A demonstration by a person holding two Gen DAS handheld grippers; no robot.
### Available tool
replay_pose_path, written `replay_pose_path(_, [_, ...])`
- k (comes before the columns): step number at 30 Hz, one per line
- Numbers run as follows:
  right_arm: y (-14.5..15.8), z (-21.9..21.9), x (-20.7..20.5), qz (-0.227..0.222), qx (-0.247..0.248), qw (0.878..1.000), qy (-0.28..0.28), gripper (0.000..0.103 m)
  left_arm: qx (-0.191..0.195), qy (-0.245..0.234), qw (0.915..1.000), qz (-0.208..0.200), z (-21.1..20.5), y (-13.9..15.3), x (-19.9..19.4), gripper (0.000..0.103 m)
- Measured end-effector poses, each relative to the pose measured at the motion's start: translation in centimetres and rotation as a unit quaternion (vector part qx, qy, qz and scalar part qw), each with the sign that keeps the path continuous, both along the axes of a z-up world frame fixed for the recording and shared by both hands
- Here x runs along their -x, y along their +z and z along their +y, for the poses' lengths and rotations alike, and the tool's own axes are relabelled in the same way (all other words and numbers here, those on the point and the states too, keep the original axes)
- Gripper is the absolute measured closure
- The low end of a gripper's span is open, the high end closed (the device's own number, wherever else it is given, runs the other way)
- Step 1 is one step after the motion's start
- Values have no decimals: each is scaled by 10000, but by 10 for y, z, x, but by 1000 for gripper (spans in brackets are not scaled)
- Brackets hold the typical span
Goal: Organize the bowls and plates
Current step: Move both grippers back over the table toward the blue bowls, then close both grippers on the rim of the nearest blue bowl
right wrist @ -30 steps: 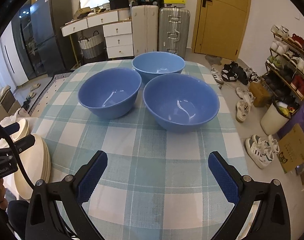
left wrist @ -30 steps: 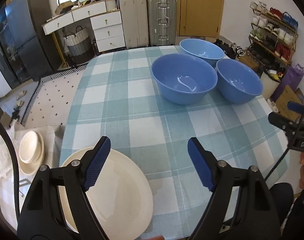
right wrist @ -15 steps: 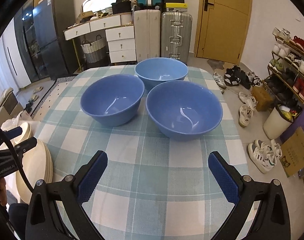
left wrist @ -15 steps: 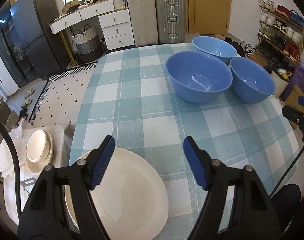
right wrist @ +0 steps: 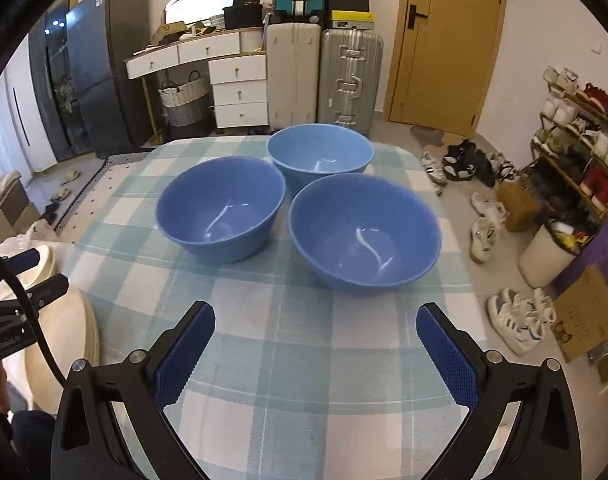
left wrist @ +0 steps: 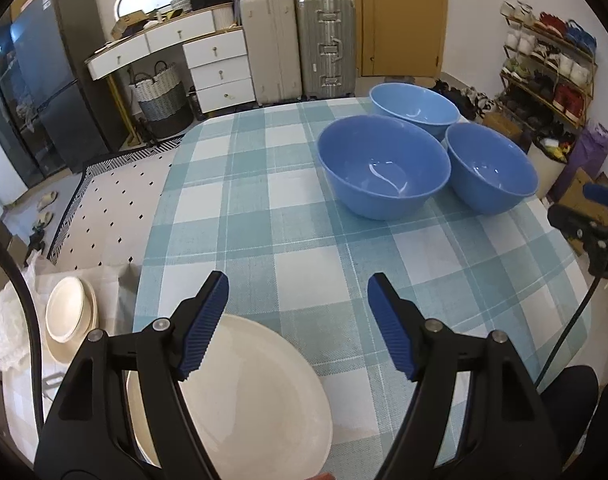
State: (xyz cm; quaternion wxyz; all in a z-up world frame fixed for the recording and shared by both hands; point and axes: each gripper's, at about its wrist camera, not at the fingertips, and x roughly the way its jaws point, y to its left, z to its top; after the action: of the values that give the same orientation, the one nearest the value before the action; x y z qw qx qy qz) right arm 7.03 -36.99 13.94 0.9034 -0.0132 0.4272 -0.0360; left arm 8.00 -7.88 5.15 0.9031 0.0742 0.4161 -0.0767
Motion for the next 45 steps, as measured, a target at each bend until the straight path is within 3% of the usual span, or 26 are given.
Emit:
replay_pose_path(5, [-8,0,-12,311,71,9995,82,0,155,-133,9998,52,-4,4,-12,33])
replay_pose_path(13, [4,-15,-25,80,91,9999,64,0,322,-119,9993,118,-12,16,-42,33])
replay_pose_path(18, [10,-31,-38,-62,-28,10000,26,0,517,-138,9985,103,-22,29,-62,33])
replay_pose_path(26, [18,-62,-61,-49,-648,9978,121,0,638,-105,9976,250,-37,38,-103,33])
replay_pose_path(29, [22,-66,-70,-55,-608,9979,198,0,693,-74,9971,320,-39,41,-118,33])
replay_pose_path(45, [26,-67,-155,66,-501,9971,563,0,753,-5,9947,695,-49,27,-208,33])
